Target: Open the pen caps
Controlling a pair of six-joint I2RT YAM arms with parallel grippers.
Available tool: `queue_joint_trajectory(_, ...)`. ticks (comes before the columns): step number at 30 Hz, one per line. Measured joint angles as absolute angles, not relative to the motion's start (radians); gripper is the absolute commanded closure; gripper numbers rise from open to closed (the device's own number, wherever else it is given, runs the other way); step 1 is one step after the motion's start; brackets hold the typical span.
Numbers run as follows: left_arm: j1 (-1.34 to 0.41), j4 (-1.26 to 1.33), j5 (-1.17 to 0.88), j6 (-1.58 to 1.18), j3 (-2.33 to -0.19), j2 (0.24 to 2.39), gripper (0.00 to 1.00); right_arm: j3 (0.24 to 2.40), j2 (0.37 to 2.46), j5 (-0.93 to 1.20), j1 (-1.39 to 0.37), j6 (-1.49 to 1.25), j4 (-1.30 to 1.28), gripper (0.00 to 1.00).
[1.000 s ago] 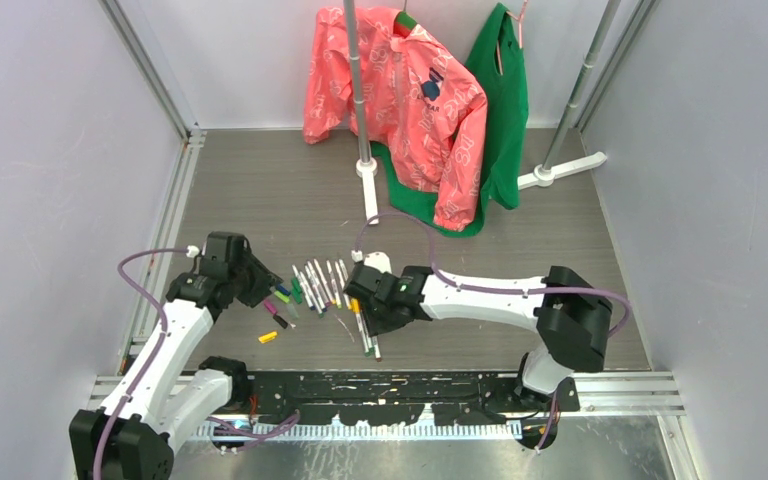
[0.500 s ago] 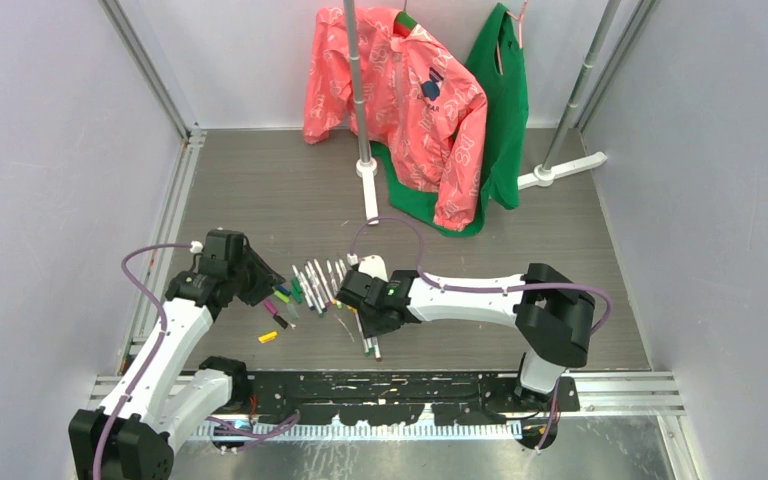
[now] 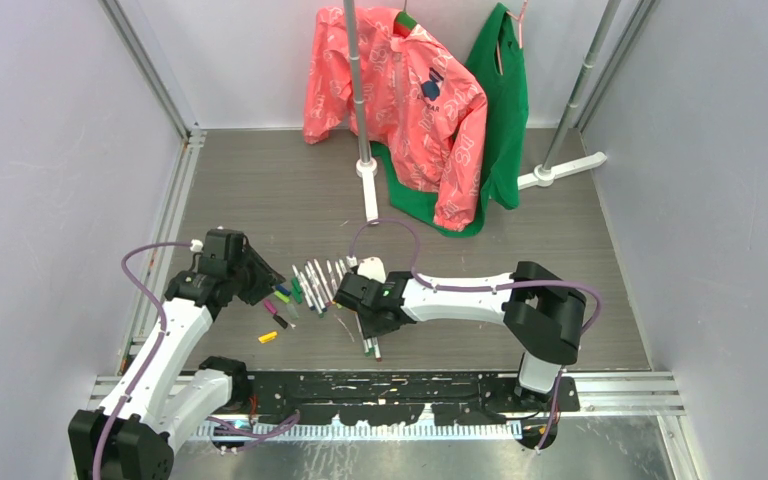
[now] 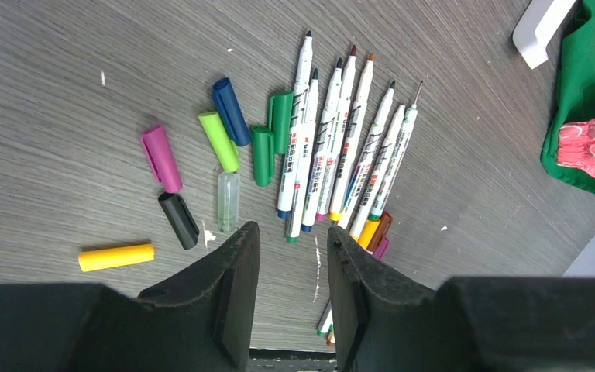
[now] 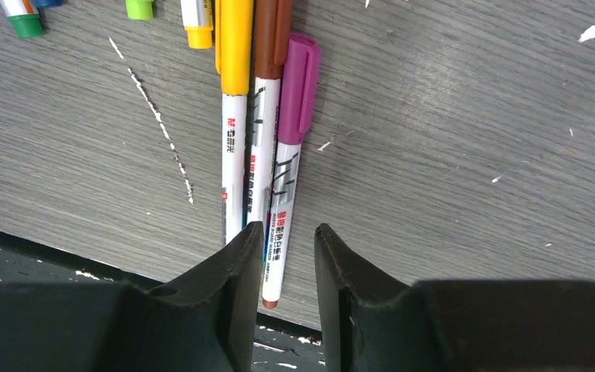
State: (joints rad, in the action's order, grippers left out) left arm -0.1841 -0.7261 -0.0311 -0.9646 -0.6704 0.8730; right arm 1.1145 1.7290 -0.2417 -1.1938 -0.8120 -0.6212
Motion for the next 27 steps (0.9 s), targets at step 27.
queue_joint_trajectory(27, -0.184, -0.704, -0.032, -0.956, -0.671, 0.889, 0.62, 1.120, 1.795, -0.245, -1.191, -0.839, -0.601, 0.69)
